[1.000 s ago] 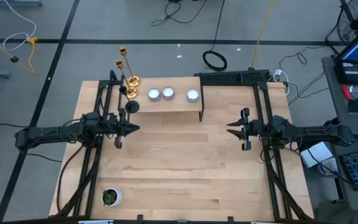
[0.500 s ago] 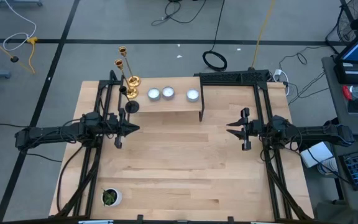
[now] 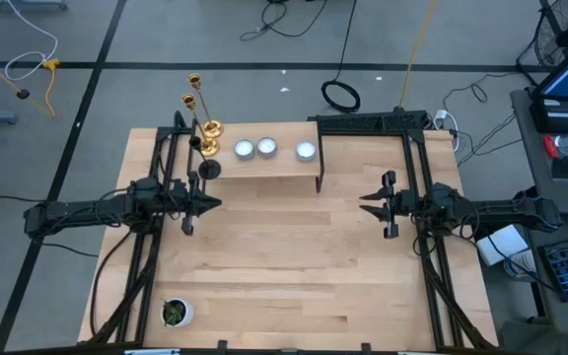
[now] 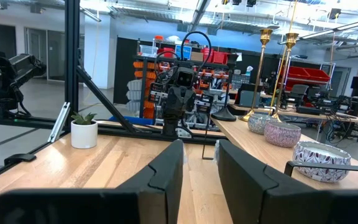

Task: Pick & Place candle stick holders
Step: Return to Home Position

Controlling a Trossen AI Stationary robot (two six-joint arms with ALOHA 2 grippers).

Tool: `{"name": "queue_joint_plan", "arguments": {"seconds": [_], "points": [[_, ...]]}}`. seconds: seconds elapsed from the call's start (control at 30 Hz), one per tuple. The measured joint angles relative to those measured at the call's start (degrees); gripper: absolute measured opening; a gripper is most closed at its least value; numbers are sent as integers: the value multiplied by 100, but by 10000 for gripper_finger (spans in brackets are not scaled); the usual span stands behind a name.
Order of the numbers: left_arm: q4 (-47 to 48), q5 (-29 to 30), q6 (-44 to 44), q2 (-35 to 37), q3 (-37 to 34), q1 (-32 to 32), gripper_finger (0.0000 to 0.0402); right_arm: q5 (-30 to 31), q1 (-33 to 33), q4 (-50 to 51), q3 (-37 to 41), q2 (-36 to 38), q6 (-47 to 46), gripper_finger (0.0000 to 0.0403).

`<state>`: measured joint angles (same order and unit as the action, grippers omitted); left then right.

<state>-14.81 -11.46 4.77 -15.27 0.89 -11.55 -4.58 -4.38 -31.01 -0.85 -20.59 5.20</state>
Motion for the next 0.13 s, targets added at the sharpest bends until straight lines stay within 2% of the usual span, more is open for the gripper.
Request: {"name": "queue_joint_plan", "arguments": {"seconds": [0.13], "points": [[2,0,0,0,0,0,19,0,0,-1,-1,0,1,98]]}}
